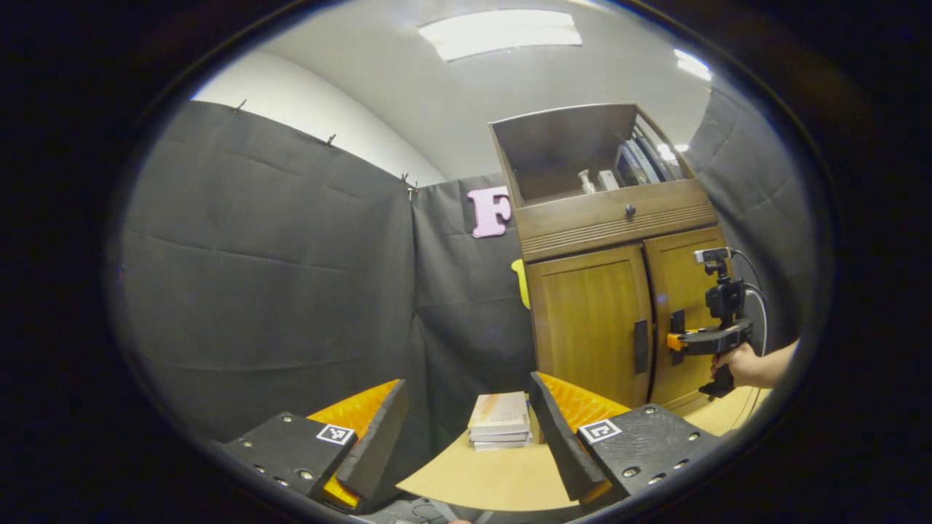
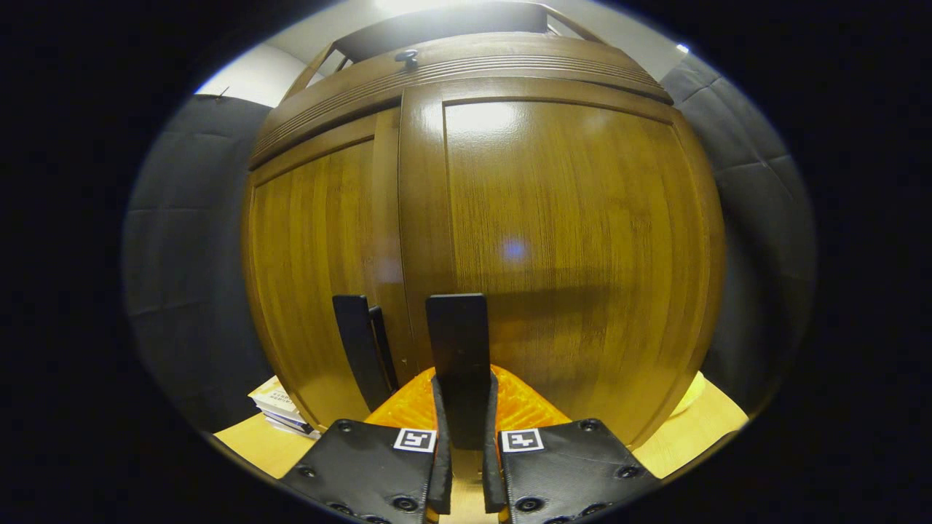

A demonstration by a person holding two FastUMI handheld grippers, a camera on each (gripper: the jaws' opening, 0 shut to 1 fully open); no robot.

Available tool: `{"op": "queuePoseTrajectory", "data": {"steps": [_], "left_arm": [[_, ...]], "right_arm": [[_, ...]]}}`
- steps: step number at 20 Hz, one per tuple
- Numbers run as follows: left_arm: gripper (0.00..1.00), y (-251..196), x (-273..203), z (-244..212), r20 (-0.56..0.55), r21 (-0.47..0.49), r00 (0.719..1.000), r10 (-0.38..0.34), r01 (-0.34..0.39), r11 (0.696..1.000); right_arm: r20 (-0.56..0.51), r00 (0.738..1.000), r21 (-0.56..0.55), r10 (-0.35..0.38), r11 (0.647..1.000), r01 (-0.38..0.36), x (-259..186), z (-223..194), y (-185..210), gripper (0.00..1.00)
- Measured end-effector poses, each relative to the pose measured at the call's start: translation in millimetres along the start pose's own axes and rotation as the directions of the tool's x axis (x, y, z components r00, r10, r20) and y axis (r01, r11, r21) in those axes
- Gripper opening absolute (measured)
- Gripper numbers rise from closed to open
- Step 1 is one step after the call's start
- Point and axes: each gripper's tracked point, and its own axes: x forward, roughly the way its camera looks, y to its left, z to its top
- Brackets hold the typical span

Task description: Open the right door of the double-door shoe cabinet with the right hand, and open the left door with the left hand.

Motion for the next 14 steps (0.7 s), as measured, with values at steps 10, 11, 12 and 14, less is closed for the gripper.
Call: {"op": "queuePoseTrajectory", "data": {"steps": [10, 11, 12, 14], "left_arm": [[0.96, -10, 2, 7, 0.018, -0.035, 0.995, -0.097, 0.098, 0.995], [0.96, -11, 1, 8, 0.020, -0.036, 0.994, -0.110, 0.110, 0.993], [0.96, -11, 1, 10, 0.023, -0.037, 0.992, -0.121, 0.122, 0.992], [0.96, -13, 0, 12, 0.027, -0.039, 0.989, -0.146, 0.147, 0.988]], "right_arm": [[0.000, 1.000, 0.001, 0.028, 1.000, -0.028, -50, 0, -7, 0.16], [0.000, 1.000, 0.001, 0.028, 1.000, -0.028, -54, 1, -9, 0.16], [-0.001, 1.000, 0.000, 0.030, 1.000, -0.030, -59, 1, -10, 0.16], [-0.003, 1.000, -0.001, 0.031, 1.000, -0.031, -70, 0, -15, 0.16]]}}
